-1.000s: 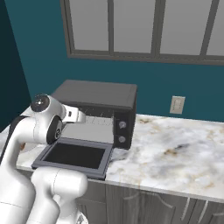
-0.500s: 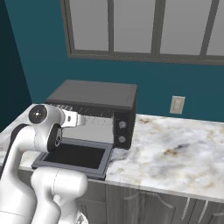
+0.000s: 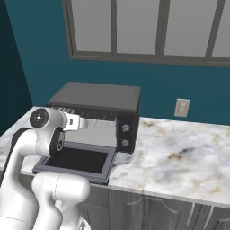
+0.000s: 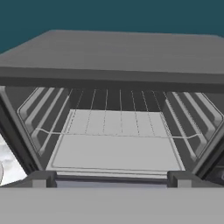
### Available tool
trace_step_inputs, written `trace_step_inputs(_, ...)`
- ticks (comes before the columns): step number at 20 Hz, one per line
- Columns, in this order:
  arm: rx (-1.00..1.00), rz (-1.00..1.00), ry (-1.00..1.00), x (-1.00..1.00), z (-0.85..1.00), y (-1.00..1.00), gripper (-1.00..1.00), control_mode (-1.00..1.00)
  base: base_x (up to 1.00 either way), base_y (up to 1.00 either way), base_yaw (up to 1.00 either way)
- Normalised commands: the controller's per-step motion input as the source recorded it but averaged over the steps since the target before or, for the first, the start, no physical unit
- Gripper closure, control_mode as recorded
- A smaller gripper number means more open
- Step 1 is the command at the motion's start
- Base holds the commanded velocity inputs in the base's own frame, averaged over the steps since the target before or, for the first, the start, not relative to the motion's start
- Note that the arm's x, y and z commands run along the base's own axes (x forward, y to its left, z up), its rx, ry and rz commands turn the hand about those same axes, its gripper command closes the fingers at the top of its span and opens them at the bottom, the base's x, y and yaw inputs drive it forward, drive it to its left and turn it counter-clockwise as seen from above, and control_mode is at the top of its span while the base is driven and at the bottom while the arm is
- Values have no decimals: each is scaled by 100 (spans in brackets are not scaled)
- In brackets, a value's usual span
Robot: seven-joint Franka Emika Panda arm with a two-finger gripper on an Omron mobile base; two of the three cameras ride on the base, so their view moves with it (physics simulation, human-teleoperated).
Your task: Pull the toaster oven rack outwards. Pick up the baguette from the plate and place it on the toaster oven rack. Close the toaster oven door fully and set the temperature to the lowest setting.
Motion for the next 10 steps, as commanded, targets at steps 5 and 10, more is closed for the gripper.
trace_step_inputs(5, 0, -2, -5, 19, -28, 0, -100, -100, 0, 0, 0)
trace_step_inputs(10, 0, -3, -5, 27, -29, -1, -100, -100, 0, 0, 0)
